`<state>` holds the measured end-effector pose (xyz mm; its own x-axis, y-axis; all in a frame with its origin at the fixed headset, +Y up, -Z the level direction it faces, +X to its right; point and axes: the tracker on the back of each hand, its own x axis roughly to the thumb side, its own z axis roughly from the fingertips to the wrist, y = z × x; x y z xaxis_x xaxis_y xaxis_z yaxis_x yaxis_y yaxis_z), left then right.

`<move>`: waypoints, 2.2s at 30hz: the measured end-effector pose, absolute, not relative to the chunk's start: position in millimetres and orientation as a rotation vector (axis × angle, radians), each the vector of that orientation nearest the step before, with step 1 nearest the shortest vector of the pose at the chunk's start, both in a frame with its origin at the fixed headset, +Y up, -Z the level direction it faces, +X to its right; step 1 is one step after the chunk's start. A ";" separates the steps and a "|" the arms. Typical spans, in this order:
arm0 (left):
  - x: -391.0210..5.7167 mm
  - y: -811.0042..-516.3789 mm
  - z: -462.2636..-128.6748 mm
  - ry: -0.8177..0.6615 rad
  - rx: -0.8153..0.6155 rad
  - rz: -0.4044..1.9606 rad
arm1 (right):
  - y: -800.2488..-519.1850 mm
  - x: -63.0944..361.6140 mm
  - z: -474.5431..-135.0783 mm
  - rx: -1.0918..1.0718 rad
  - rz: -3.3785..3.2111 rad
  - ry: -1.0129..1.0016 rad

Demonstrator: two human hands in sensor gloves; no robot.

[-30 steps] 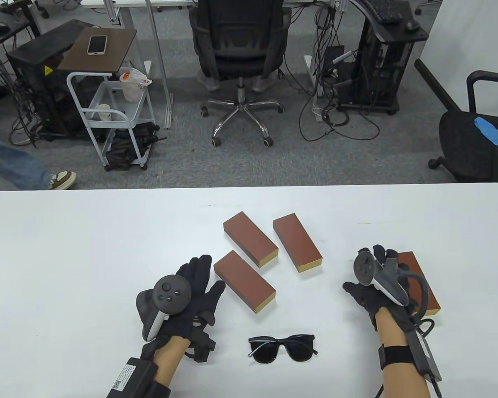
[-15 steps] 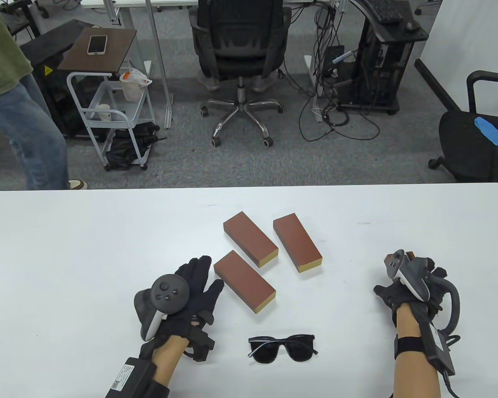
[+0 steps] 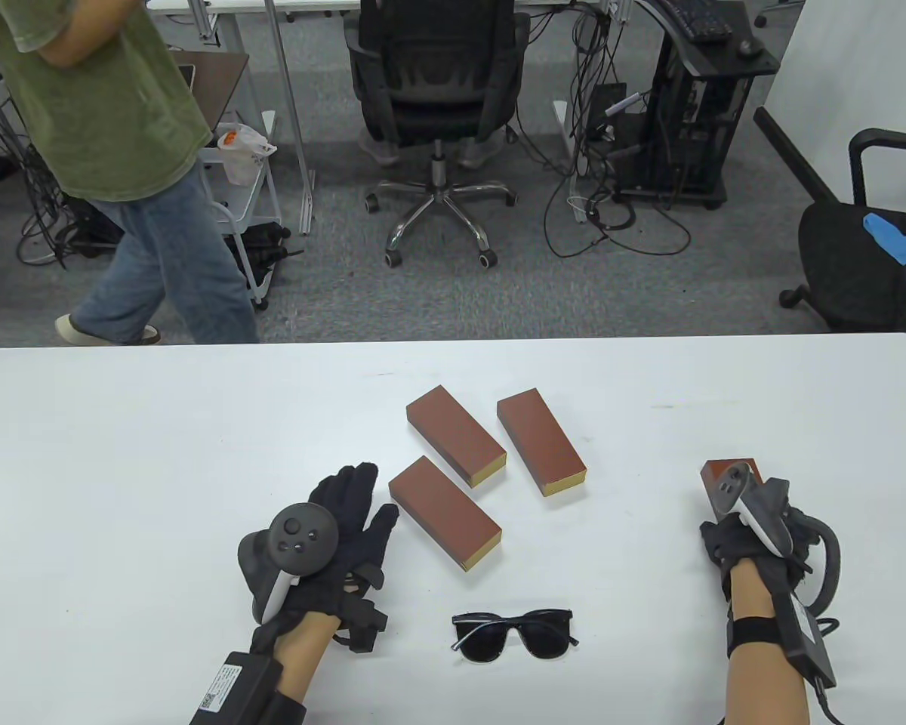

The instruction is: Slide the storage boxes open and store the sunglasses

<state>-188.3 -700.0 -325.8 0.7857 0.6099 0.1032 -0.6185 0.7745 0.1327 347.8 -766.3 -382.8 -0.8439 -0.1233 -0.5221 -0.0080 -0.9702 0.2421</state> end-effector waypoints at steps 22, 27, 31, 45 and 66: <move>-158.1 -699.6 -320.3 -0.487 0.152 0.505 | -667.4 253.1 -358.2 -0.119 -3.341 -0.192; -150.2 -697.1 -316.8 -0.628 0.153 0.577 | -641.6 205.9 -338.6 -0.528 -3.339 -0.167; -145.3 -693.2 -312.9 -0.674 0.195 0.628 | -627.8 178.8 -327.1 -0.727 -3.372 -0.194; -143.5 -679.9 -310.3 -0.738 0.199 0.753 | -612.1 103.8 -301.5 -1.181 -3.165 -0.327; -158.3 -691.6 -325.0 -0.636 0.087 0.856 | -651.8 143.7 -317.0 -1.077 -3.384 -0.121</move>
